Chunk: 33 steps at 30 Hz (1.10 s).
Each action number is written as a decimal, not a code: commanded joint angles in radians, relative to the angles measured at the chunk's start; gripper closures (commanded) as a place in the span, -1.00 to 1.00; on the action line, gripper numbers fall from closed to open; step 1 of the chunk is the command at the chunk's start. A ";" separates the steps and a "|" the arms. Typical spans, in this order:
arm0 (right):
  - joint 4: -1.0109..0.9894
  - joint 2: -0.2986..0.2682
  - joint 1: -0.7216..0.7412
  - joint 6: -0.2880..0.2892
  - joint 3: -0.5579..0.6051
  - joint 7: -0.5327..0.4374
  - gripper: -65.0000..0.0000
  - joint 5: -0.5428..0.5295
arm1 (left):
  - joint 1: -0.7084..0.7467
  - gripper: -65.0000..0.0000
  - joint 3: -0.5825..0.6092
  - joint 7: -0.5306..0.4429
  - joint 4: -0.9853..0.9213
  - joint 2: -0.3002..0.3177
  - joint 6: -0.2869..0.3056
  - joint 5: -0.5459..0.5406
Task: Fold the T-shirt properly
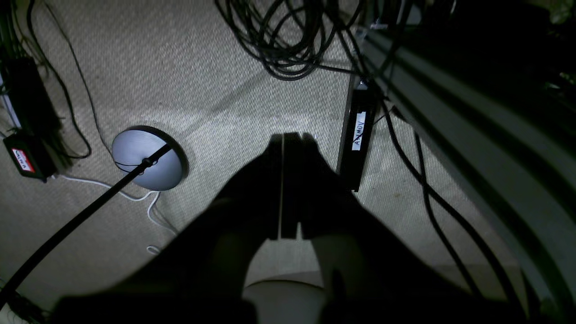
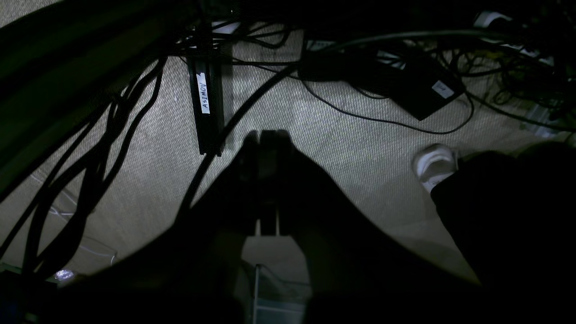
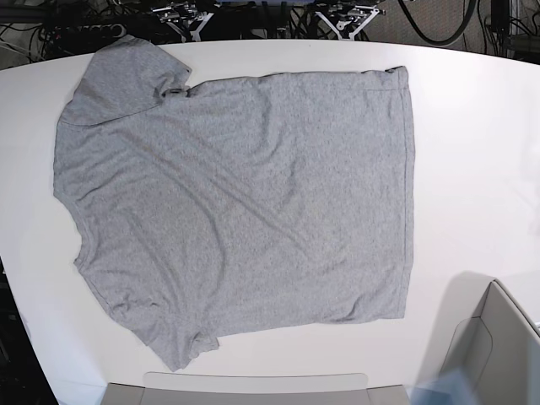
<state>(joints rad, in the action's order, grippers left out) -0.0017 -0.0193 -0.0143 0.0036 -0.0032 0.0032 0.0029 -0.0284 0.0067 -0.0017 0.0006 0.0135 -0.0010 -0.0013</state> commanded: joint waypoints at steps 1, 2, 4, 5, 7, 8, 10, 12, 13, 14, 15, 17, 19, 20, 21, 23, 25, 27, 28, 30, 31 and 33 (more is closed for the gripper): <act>0.002 0.000 0.001 0.003 0.001 -0.001 1.00 0.001 | 0.002 1.00 0.003 -0.004 -0.001 -0.004 -0.006 -0.001; 0.002 0.000 0.001 0.003 -0.002 -0.001 1.00 0.001 | 0.002 1.00 0.003 -0.004 -0.001 -0.004 -0.006 -0.001; 0.002 -0.001 0.001 0.003 -0.004 -0.001 1.00 -0.001 | 0.002 1.00 0.000 -0.005 -0.001 -0.002 -0.006 -0.001; 0.002 -0.001 0.000 0.003 -0.004 -0.001 1.00 -0.001 | 0.002 1.00 -0.003 -0.005 -0.001 0.009 -0.006 -0.001; 0.002 -0.001 -0.009 0.003 -0.004 -0.004 1.00 -0.001 | 0.002 1.00 -0.003 -0.005 -0.001 0.015 -0.004 -0.001; 0.002 -0.001 -0.019 0.003 -0.002 -0.001 1.00 -0.001 | 0.003 1.00 -0.004 -0.005 -0.001 0.016 -0.004 -0.001; 0.002 -0.001 -0.036 0.003 0.001 -0.001 1.00 -0.001 | 0.011 1.00 -0.004 -0.005 -0.001 0.018 -0.004 -0.001; 0.002 -0.003 -0.037 0.003 0.002 -0.006 1.00 -0.001 | 0.029 1.00 -0.003 -0.005 -0.001 0.018 -0.004 -0.001; 0.002 -0.005 -0.037 0.003 -0.001 -0.006 1.00 -0.001 | 0.031 1.00 -0.003 -0.005 -0.001 0.018 -0.004 -0.001; 0.002 -0.005 -0.037 0.003 -0.002 -0.006 1.00 -0.001 | 0.032 1.00 -0.003 -0.005 -0.001 0.019 -0.004 -0.001; 0.002 -0.005 -0.037 0.003 -0.002 -0.006 1.00 -0.001 | 0.043 1.00 -0.003 -0.005 -0.001 0.019 -0.004 -0.001; 0.002 -0.005 -0.037 0.003 0.002 -0.007 1.00 -0.001 | 0.051 1.00 -0.003 -0.005 0.000 0.019 -0.004 -0.001; 0.002 -0.005 -0.037 0.003 -0.002 -0.009 1.00 -0.001 | 0.052 1.00 -0.003 -0.005 0.002 0.019 -0.004 -0.001; 0.002 -0.005 -0.039 0.003 -0.002 -0.009 1.00 -0.001 | 0.054 1.00 -0.003 -0.005 0.006 0.019 -0.004 -0.001; 0.002 -0.005 -0.039 0.003 -0.004 -0.009 1.00 -0.001 | 0.054 1.00 -0.003 -0.005 0.014 0.019 -0.004 -0.001; 0.004 -0.005 -0.045 0.003 -0.004 -0.009 1.00 -0.001 | 0.061 1.00 -0.004 -0.005 0.031 0.033 -0.004 -0.001; 0.012 -0.005 -0.054 0.003 -0.004 -0.009 1.00 -0.001 | 0.084 1.00 -0.004 -0.005 0.057 0.041 -0.004 -0.003; 0.039 -0.005 -0.072 0.003 -0.004 -0.009 1.00 -0.001 | 0.097 1.00 -0.004 -0.005 0.088 0.041 -0.004 -0.003; 0.061 -0.005 -0.083 0.003 -0.005 -0.009 1.00 -0.001 | 0.106 1.00 -0.004 -0.005 0.095 0.041 -0.004 -0.003; 0.095 -0.005 -0.100 0.003 -0.005 -0.009 1.00 -0.001 | 0.109 1.00 -0.004 -0.005 0.095 0.041 -0.004 -0.003; 0.104 -0.005 -0.105 0.003 -0.005 -0.009 1.00 -0.001 | 0.109 1.00 -0.004 -0.005 0.095 0.041 -0.004 -0.003; 0.110 -0.005 -0.108 0.003 -0.005 -0.009 1.00 -0.001 | 0.109 1.00 -0.004 -0.005 0.095 0.041 -0.004 -0.003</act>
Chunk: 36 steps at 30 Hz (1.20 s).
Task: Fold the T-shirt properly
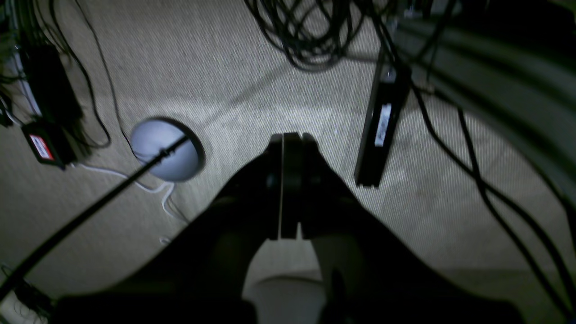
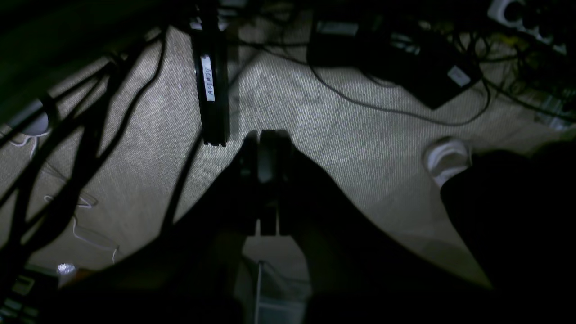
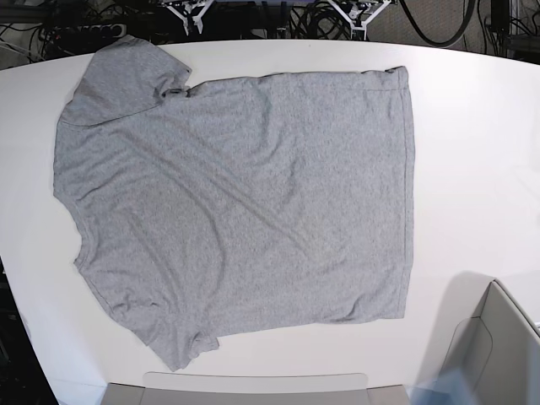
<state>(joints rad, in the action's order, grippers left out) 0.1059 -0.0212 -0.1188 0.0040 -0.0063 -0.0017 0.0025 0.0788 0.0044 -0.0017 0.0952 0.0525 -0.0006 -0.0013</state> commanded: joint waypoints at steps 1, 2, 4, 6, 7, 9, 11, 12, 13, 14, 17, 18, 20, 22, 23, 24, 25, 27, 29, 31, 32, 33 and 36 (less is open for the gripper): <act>0.001 -0.003 -0.003 0.003 -0.002 -0.004 1.00 0.000 | 0.002 1.00 -0.002 -0.005 0.001 0.002 -0.005 -0.003; 0.001 -0.003 -0.003 0.003 -0.002 -0.004 1.00 0.000 | 0.002 1.00 -0.002 -0.005 0.001 0.002 -0.005 -0.003; 0.001 -0.004 -0.006 0.003 -0.002 -0.004 1.00 0.000 | 0.002 1.00 -0.002 -0.005 0.001 0.002 -0.005 -0.003; 0.001 -0.006 -0.011 0.003 -0.002 -0.004 1.00 0.000 | 0.002 1.00 -0.002 -0.005 0.001 0.002 -0.005 -0.003; 0.001 -0.009 -0.011 0.003 -0.002 -0.004 1.00 0.000 | 0.002 0.99 -0.002 -0.005 0.001 0.002 -0.005 -0.003; 0.001 -0.021 -0.011 0.003 -0.002 -0.004 1.00 0.000 | 0.002 0.99 -0.002 -0.005 0.001 0.002 -0.005 -0.003; 0.001 -0.024 -0.011 0.003 -0.002 -0.004 1.00 0.000 | 0.002 0.99 -0.002 -0.005 0.001 0.002 -0.005 -0.003; 0.001 -0.024 -0.011 0.003 -0.002 -0.004 1.00 0.000 | 0.003 0.99 -0.002 -0.005 0.001 0.002 -0.005 -0.003; 0.001 -0.029 -0.011 0.003 -0.002 -0.004 1.00 0.000 | 0.005 0.99 -0.002 -0.007 0.001 0.002 -0.005 -0.003; 0.001 -0.041 -0.011 0.003 -0.002 -0.004 1.00 0.000 | 0.014 0.99 -0.002 -0.007 0.001 0.002 -0.005 -0.003; 0.001 -0.053 -0.018 0.003 -0.002 -0.004 1.00 0.000 | 0.031 0.99 -0.002 -0.008 0.002 0.005 -0.005 -0.003; 0.002 -0.056 -0.025 0.003 -0.002 -0.004 1.00 0.000 | 0.037 0.99 -0.002 -0.013 0.002 0.016 -0.005 -0.003; 0.013 -0.069 -0.032 0.003 -0.002 -0.004 1.00 0.000 | 0.052 1.00 -0.002 -0.048 0.002 0.028 -0.003 -0.003; 0.036 -0.075 -0.060 0.003 -0.002 -0.004 1.00 0.000 | 0.077 1.00 -0.002 -0.097 0.002 0.040 -0.005 -0.003; 0.058 -0.076 -0.074 0.003 -0.002 -0.004 1.00 0.000 | 0.086 1.00 -0.002 -0.113 0.002 0.053 -0.005 -0.004; 0.079 -0.076 -0.092 0.003 -0.002 -0.004 1.00 0.000 | 0.095 1.00 -0.002 -0.123 0.005 0.060 -0.005 -0.004; 0.101 -0.076 -0.109 0.003 -0.002 -0.004 1.00 0.000 | 0.106 1.00 -0.002 -0.125 0.021 0.065 -0.005 -0.004; 0.159 -0.084 -0.154 0.003 0.001 -0.004 1.00 0.000 | 0.157 1.00 -0.002 -0.122 0.099 0.066 -0.005 -0.004; 0.208 -0.096 -0.196 0.003 0.004 -0.004 1.00 0.000 | 0.206 1.00 -0.002 -0.122 0.168 0.074 -0.005 -0.004; 0.255 -0.099 -0.236 0.003 0.006 -0.004 1.00 0.000 | 0.253 1.00 -0.004 -0.122 0.228 0.083 -0.005 -0.004; 0.280 -0.101 -0.261 0.003 0.006 -0.004 1.00 0.000 | 0.273 1.00 -0.004 -0.122 0.252 0.085 -0.005 -0.004; 0.305 -0.108 -0.285 0.003 0.006 -0.004 1.00 0.000 | 0.298 1.00 -0.004 -0.122 0.285 0.085 -0.005 -0.004; 0.387 -0.127 -0.364 0.003 0.006 -0.005 1.00 0.000 | 0.388 1.00 -0.005 -0.120 0.397 0.106 -0.005 -0.006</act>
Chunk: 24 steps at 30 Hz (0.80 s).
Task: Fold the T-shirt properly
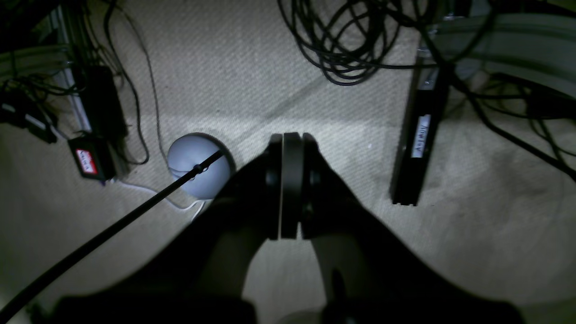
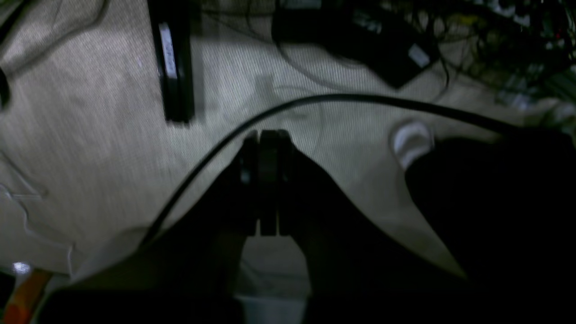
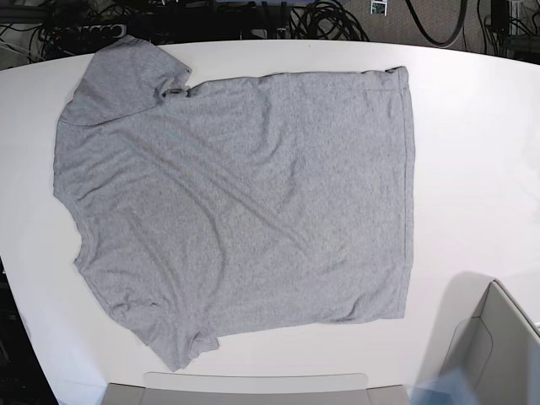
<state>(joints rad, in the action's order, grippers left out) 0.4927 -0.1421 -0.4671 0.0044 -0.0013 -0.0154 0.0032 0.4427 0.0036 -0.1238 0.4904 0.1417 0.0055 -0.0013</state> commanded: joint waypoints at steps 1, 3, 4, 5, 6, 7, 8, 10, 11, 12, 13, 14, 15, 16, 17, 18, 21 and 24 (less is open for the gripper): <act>0.033 -0.009 -0.040 0.003 0.001 0.007 1.00 -0.001 | 0.054 1.00 -0.004 0.002 0.041 0.019 -0.011 -0.006; 0.119 -0.020 -0.107 0.003 0.001 0.007 1.00 -0.001 | 0.114 1.00 -0.004 0.002 0.129 0.023 -0.011 -0.006; 0.172 -0.027 -0.146 0.003 0.001 0.007 1.00 -0.001 | 0.147 1.00 -0.004 0.003 0.175 0.023 -0.011 -0.006; 0.228 -0.031 -0.184 0.003 0.001 -0.001 1.00 -0.001 | 0.183 1.00 -0.006 0.003 0.222 0.025 -0.011 -0.006; 0.277 -0.032 -0.220 0.003 0.001 -0.021 1.00 -0.001 | 0.209 1.00 -0.012 0.003 0.276 0.025 -0.011 -0.006; 0.323 -0.034 -0.253 0.003 0.001 -0.047 1.00 -0.001 | 0.241 1.00 -0.030 0.003 0.328 0.025 -0.011 -0.006; 0.366 -0.034 -0.287 0.003 -0.001 -0.074 1.00 -0.001 | 0.276 1.00 -0.055 0.003 0.385 0.023 -0.011 -0.006; 0.435 -0.034 -0.344 -0.002 -0.006 -0.114 1.00 -0.001 | 0.339 1.00 -0.084 0.003 0.495 0.020 -0.009 -0.006; 0.467 -0.035 -0.368 -0.004 -0.007 -0.125 1.00 -0.001 | 0.364 1.00 -0.093 0.006 0.548 0.020 -0.009 -0.006; 0.498 -0.037 -0.391 -0.004 -0.007 -0.133 1.00 -0.002 | 0.388 1.00 -0.095 0.022 0.601 0.020 -0.009 -0.006; 0.519 -0.041 -0.410 -0.005 -0.007 -0.133 1.00 -0.002 | 0.410 1.00 -0.095 0.040 0.646 0.023 -0.009 -0.006; 0.545 -0.049 -0.428 -0.005 -0.007 -0.133 1.00 -0.002 | 0.431 1.00 -0.095 0.056 0.695 0.023 -0.009 -0.006; 0.571 -0.050 -0.445 -0.005 -0.007 -0.136 1.00 -0.002 | 0.456 1.00 -0.095 0.069 0.744 0.023 -0.009 -0.007; 0.604 -0.054 -0.463 -0.007 -0.009 -0.148 1.00 -0.009 | 0.477 1.00 -0.095 0.075 0.787 0.022 -0.009 -0.007; 0.634 -0.054 -0.480 -0.007 -0.009 -0.162 1.00 -0.027 | 0.496 1.00 -0.095 0.080 0.825 0.020 -0.009 -0.007; 0.673 -0.055 -0.505 -0.007 -0.009 -0.177 1.00 -0.053 | 0.512 1.00 -0.095 0.083 0.868 0.019 -0.009 -0.007; 0.788 -0.080 -0.562 -0.007 -0.009 -0.186 1.00 -0.118 | 0.557 1.00 -0.096 0.083 0.974 0.011 -0.012 -0.007; 0.891 -0.084 -0.606 -0.007 -0.021 -0.186 1.00 -0.157 | 0.606 1.00 -0.136 0.083 1.097 -0.012 -0.011 -0.007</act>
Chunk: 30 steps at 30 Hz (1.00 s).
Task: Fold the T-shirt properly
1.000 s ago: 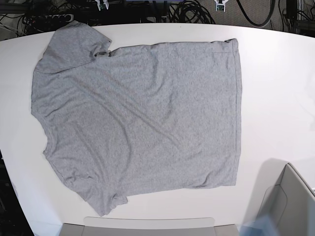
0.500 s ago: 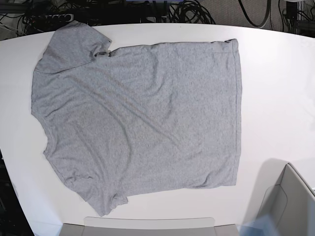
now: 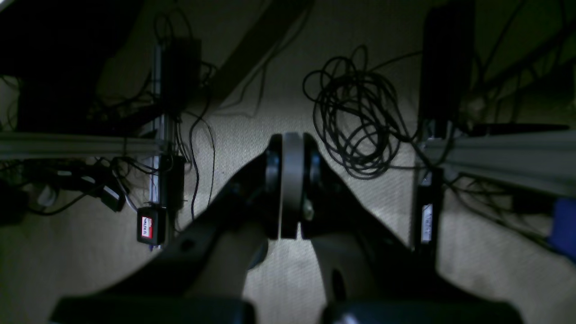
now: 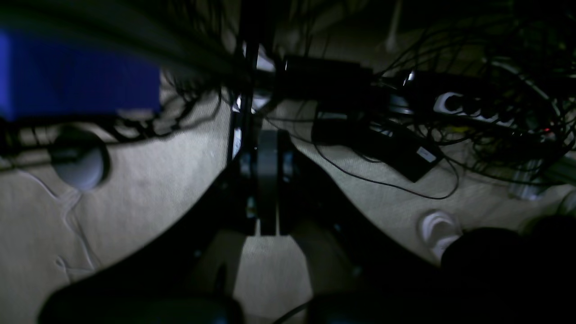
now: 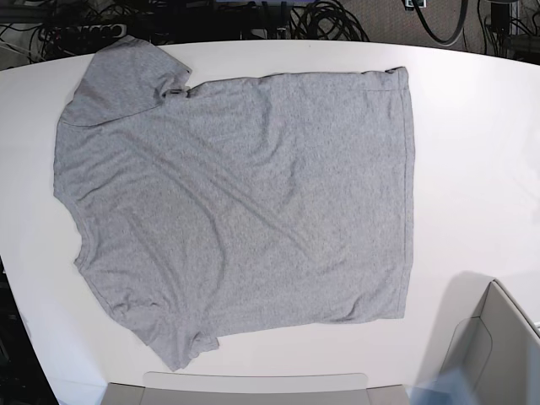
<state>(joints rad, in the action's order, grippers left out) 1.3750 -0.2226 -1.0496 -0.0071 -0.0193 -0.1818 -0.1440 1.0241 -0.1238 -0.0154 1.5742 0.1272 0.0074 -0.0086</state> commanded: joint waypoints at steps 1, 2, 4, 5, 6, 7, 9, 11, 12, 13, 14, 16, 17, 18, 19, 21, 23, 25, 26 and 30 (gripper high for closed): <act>0.042 -0.004 -0.036 0.005 -0.026 -0.020 1.00 -0.013 | 0.037 1.00 -0.021 -0.025 0.051 -0.008 -0.013 0.000; 0.071 0.001 -0.045 0.005 -0.054 -0.022 1.00 -0.013 | 0.048 1.00 -0.033 -0.025 0.091 -0.013 -0.013 0.000; 0.129 0.002 -0.053 0.005 -0.092 -0.022 1.00 -0.013 | 0.061 1.00 -0.047 -0.025 0.159 -0.016 -0.013 0.000; 0.160 0.002 -0.057 0.005 -0.117 -0.022 1.00 -0.013 | 0.065 1.00 -0.047 -0.025 0.190 -0.016 -0.014 0.000; 0.197 0.002 -0.062 0.005 -0.147 -0.022 1.00 -0.015 | 0.065 1.00 -0.047 -0.025 0.223 -0.016 -0.014 0.000; 0.228 0.004 -0.067 0.005 -0.169 -0.023 1.00 -0.015 | 0.065 1.00 -0.049 -0.025 0.251 -0.016 -0.014 0.000; 0.289 0.007 -0.079 0.005 -0.201 -0.023 1.00 -0.015 | 0.065 1.00 -0.047 -0.025 0.295 -0.016 -0.014 0.000; 0.352 0.009 -0.093 0.005 -0.218 -0.023 1.00 -0.016 | 0.058 1.00 -0.047 -0.025 0.326 -0.016 -0.014 0.000; 0.380 0.010 -0.097 0.005 -0.230 -0.023 1.00 -0.016 | 0.055 1.00 -0.047 -0.025 0.338 -0.016 -0.014 0.000; 0.401 0.010 -0.099 0.005 -0.239 -0.023 1.00 -0.016 | 0.054 1.00 -0.047 -0.025 0.346 -0.016 -0.014 0.000; 0.424 0.010 -0.100 0.005 -0.250 -0.023 1.00 -0.016 | 0.052 1.00 -0.047 -0.025 0.360 -0.016 -0.014 0.000; 0.462 0.010 -0.100 0.005 -0.268 -0.023 1.00 -0.016 | 0.051 1.00 -0.047 -0.025 0.391 -0.018 -0.014 0.000; 0.481 0.010 -0.100 0.005 -0.278 -0.023 1.00 -0.016 | 0.043 1.00 -0.047 -0.025 0.407 -0.018 -0.014 0.000; 0.498 0.010 -0.099 0.005 -0.284 -0.022 1.00 -0.016 | 0.031 1.00 -0.047 -0.025 0.423 -0.018 -0.014 0.000; 0.515 0.010 -0.097 0.005 -0.290 -0.020 1.00 -0.016 | 0.019 1.00 -0.049 -0.025 0.435 -0.018 -0.013 0.000; 0.544 0.007 -0.096 0.005 -0.291 -0.018 1.00 -0.016 | -0.004 1.00 -0.050 -0.025 0.440 -0.018 -0.013 0.000; 0.565 0.005 -0.090 0.005 -0.291 -0.017 1.00 -0.018 | -0.032 1.00 -0.050 -0.024 0.440 -0.018 -0.011 0.002; 0.577 0.004 -0.080 0.012 -0.291 -0.014 0.97 -0.018 | -0.060 0.99 -0.047 -0.024 0.450 -0.018 -0.011 0.003; 0.582 0.002 -0.079 0.012 -0.291 -0.014 0.92 -0.018 | -0.070 0.99 -0.046 -0.019 0.455 -0.018 -0.011 0.003; 0.628 -0.018 -0.064 0.008 -0.298 0.080 0.63 -0.095 | -0.110 0.99 -0.026 0.062 0.464 -0.014 -0.010 0.006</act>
<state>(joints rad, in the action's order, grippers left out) 1.9850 -0.2295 -1.1000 0.0006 -0.3084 -0.0692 -0.2420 0.9043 -0.1501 0.0742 2.0220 0.1093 -0.0006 -0.0071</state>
